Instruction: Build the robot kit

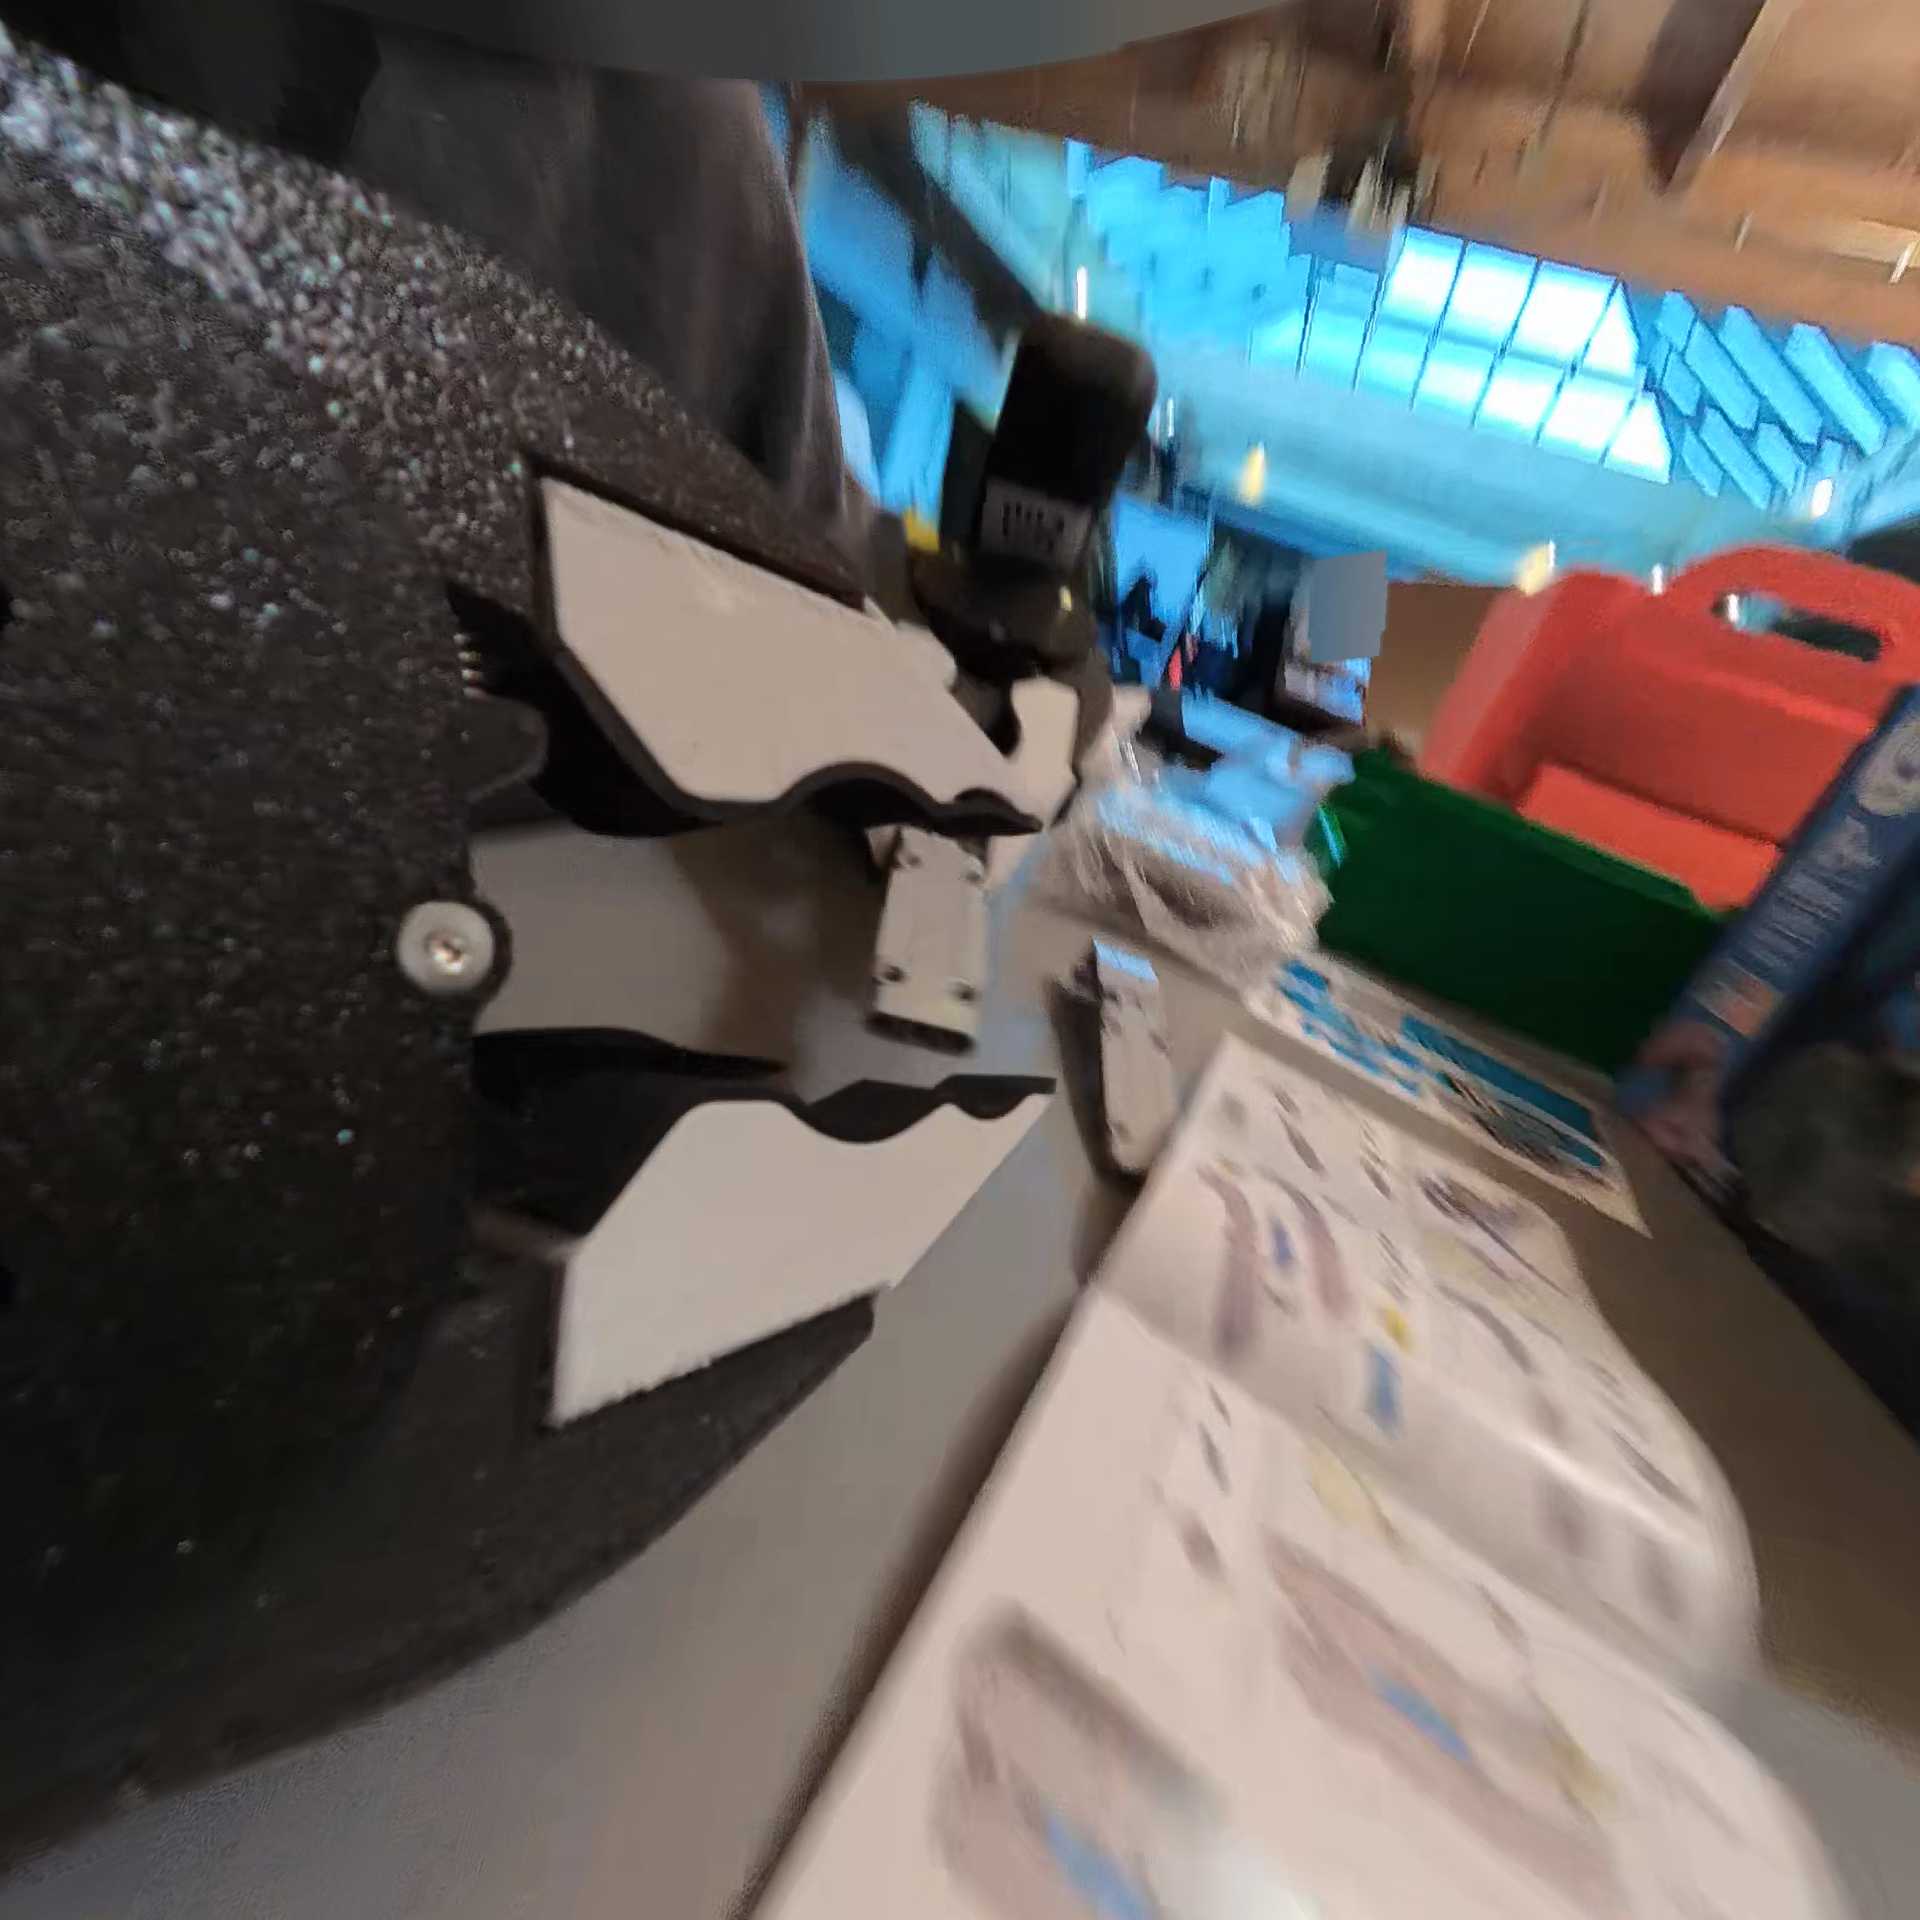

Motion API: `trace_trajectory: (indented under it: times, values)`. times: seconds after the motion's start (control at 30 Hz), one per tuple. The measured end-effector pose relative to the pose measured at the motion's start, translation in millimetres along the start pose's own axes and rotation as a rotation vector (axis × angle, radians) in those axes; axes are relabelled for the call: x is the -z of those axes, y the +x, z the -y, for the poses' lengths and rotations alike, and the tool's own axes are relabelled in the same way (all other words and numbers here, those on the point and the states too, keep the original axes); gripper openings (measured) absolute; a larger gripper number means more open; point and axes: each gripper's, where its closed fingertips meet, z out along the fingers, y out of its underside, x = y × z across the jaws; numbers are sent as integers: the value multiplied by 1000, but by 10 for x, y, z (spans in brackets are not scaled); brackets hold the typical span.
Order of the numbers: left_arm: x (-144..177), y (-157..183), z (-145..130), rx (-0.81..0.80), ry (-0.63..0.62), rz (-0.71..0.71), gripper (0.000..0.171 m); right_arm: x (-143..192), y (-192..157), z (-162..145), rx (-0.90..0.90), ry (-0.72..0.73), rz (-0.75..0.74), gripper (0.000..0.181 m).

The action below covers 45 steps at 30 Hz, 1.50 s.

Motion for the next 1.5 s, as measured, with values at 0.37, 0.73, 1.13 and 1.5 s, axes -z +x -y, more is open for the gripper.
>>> trace_trajectory:
  times: [0.37,0.73,1.13,1.5]
  values:
    - [-64,144,-340,-4,-197,-86,25,268,375,315,584,10,-382,45]
    - [-4,167,-19,218,-3,-266,44,192,602,46,605,-152,-413,44]
    - [314,-360,377,174,288,-7,43,223,484,171,660,-99,-438,41]
    - [258,-517,161,-69,108,251,44,1729,-192,517,689,77,-662,40]
